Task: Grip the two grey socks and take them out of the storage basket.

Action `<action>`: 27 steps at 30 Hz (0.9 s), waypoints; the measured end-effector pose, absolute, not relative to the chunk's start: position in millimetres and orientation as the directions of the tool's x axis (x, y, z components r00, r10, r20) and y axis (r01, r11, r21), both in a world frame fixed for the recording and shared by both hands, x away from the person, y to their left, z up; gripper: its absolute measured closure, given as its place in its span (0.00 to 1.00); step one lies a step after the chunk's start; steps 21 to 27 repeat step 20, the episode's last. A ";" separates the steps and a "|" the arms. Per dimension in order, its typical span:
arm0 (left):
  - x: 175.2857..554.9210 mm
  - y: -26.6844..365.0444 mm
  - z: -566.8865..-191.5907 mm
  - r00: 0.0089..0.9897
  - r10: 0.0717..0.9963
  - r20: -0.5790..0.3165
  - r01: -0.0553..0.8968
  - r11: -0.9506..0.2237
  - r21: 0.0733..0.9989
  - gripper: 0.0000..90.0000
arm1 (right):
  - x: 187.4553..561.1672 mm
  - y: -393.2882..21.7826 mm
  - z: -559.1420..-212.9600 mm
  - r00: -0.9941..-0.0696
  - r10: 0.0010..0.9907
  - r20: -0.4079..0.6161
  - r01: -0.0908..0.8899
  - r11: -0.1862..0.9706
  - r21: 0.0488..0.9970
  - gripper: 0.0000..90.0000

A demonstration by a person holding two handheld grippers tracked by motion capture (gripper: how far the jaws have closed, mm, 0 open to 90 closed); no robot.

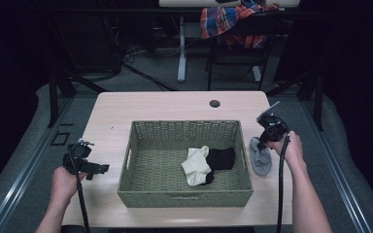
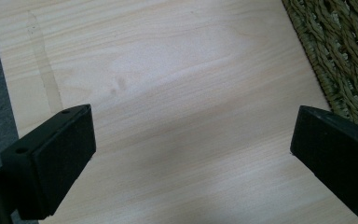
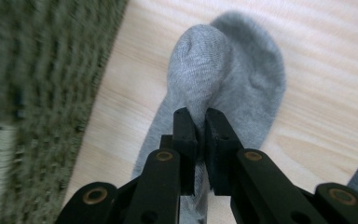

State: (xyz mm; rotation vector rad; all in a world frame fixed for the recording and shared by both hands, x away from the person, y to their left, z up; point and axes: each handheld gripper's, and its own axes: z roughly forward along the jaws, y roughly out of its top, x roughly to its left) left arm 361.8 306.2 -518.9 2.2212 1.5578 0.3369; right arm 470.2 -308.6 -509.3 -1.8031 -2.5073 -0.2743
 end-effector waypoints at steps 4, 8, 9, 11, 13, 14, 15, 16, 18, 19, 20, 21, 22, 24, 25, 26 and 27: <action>361.7 305.6 -518.8 0.348 0.937 -0.032 0.838 -0.295 0.459 0.00 | 471.7 -309.7 -511.7 -0.337 0.933 0.125 0.940 0.326 0.101 0.78; 361.9 306.2 -518.6 0.348 0.937 -0.035 0.839 -0.295 0.457 0.00 | 469.7 -310.1 -500.4 -0.326 0.937 0.125 0.941 0.308 0.144 0.63; 362.0 306.2 -518.4 0.349 0.936 -0.036 0.840 -0.295 0.455 0.00 | 468.8 -311.0 -496.4 -0.317 0.940 0.122 0.941 0.297 0.162 0.57; 362.0 305.9 -518.4 0.348 0.937 -0.035 0.840 -0.295 0.456 0.00 | 466.9 -313.8 -486.3 -0.317 0.940 0.127 0.938 0.291 0.188 0.50; 362.0 306.0 -518.0 0.348 0.937 -0.036 0.841 -0.295 0.455 0.00 | 463.9 -316.4 -476.0 -0.313 0.941 0.128 0.934 0.282 0.218 0.39; 362.0 305.9 -518.1 0.345 0.938 -0.038 0.841 -0.291 0.457 0.00 | 462.6 -317.9 -469.7 -0.321 0.939 0.123 0.931 0.289 0.224 0.35; 362.1 306.0 -518.1 0.345 0.938 -0.037 0.840 -0.291 0.458 0.00 | 460.1 -319.3 -462.9 -0.321 0.938 0.131 0.927 0.283 0.248 0.29; 362.1 306.0 -518.0 0.345 0.938 -0.037 0.840 -0.291 0.458 0.00 | 458.8 -320.4 -458.4 -0.327 0.935 0.139 0.925 0.286 0.251 0.22; 362.2 306.1 -517.7 0.348 0.937 -0.036 0.840 -0.294 0.456 0.00 | 454.8 -320.9 -447.8 -0.331 0.934 0.135 0.918 0.285 0.277 0.17; 362.3 306.0 -517.7 0.347 0.937 -0.036 0.840 -0.294 0.456 0.00 | 451.9 -320.2 -441.1 -0.328 0.936 0.131 0.914 0.279 0.293 0.15; 362.5 305.8 -517.8 0.349 0.937 -0.034 0.839 -0.296 0.456 0.00 | 450.8 -320.3 -437.6 -0.336 0.932 0.135 0.912 0.286 0.295 0.14; 362.5 305.8 -517.8 0.349 0.937 -0.034 0.839 -0.296 0.456 0.00 | 450.8 -320.3 -437.6 -0.336 0.932 0.135 0.912 0.286 0.295 0.14; 362.5 305.8 -517.8 0.349 0.937 -0.034 0.839 -0.296 0.456 0.00 | 450.8 -320.3 -437.6 -0.336 0.932 0.135 0.912 0.286 0.295 0.14; 362.5 305.8 -517.8 0.349 0.937 -0.034 0.839 -0.296 0.456 0.00 | 450.8 -320.3 -437.6 -0.336 0.932 0.135 0.912 0.286 0.295 0.14; 362.5 305.8 -517.8 0.349 0.937 -0.034 0.839 -0.296 0.456 0.00 | 450.8 -320.3 -437.6 -0.336 0.932 0.135 0.912 0.286 0.295 0.14; 362.5 305.8 -517.8 0.349 0.937 -0.034 0.839 -0.296 0.456 0.00 | 450.8 -320.3 -437.6 -0.336 0.932 0.135 0.912 0.286 0.295 0.14; 362.5 305.8 -517.8 0.349 0.937 -0.034 0.839 -0.296 0.456 0.00 | 450.8 -320.3 -437.6 -0.336 0.932 0.135 0.912 0.286 0.295 0.14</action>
